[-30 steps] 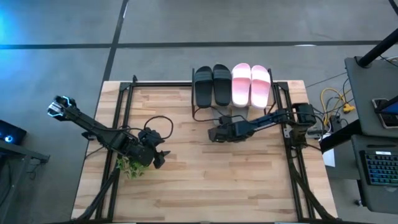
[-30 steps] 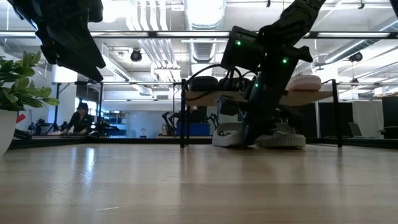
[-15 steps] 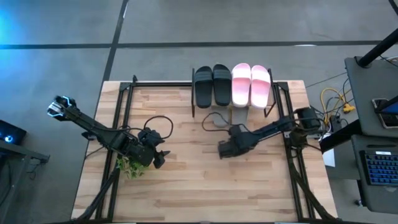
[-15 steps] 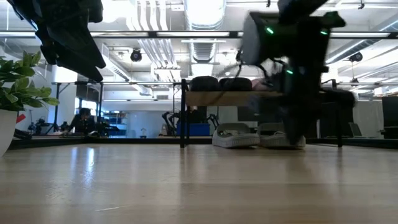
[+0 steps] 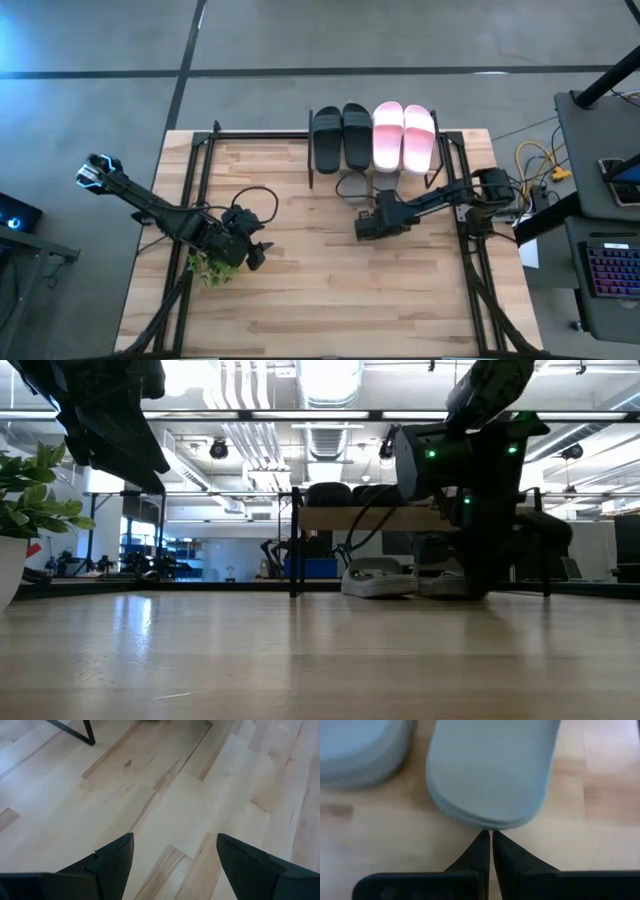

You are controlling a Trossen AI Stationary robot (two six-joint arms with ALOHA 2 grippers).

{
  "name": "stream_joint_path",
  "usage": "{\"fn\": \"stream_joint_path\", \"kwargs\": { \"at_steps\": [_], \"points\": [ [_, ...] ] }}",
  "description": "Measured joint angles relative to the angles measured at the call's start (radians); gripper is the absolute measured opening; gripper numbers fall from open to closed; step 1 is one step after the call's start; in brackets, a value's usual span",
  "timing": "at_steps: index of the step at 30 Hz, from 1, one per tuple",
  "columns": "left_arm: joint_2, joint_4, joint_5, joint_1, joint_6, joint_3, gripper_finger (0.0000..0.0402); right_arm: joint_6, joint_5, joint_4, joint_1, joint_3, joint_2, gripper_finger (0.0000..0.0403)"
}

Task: Pick and place slides into the shelf
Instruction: Adjust the gray slides under the shelf

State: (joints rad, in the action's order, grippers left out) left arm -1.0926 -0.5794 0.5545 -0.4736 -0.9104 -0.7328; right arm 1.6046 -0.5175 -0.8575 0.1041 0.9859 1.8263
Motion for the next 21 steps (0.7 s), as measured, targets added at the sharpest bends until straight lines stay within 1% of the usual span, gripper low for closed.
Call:
{"fn": "stream_joint_path", "kwargs": {
  "at_steps": [5,10,14,18,21],
  "points": [
    [0.0,0.001,-0.003,0.0,0.0,0.0,0.027,-0.05,-0.035,0.011,-0.043,0.003,0.001,0.0013],
    [0.0,0.015,-0.003,0.0,0.0,0.001,0.027,-0.085,-0.03,0.033,-0.056,0.003,-0.003,0.0013],
    [0.0,0.02,-0.004,0.0,0.0,0.002,0.027,-0.035,0.003,0.031,-0.002,0.004,-0.016,0.0013],
    [0.0,0.022,-0.004,0.0,0.004,0.002,0.027,0.076,-0.011,0.042,0.102,0.004,-0.052,0.0013],
    [0.0,0.023,-0.003,0.0,0.008,0.002,0.027,0.092,-0.026,0.138,0.179,0.004,-0.074,0.0013]
  ]
}}
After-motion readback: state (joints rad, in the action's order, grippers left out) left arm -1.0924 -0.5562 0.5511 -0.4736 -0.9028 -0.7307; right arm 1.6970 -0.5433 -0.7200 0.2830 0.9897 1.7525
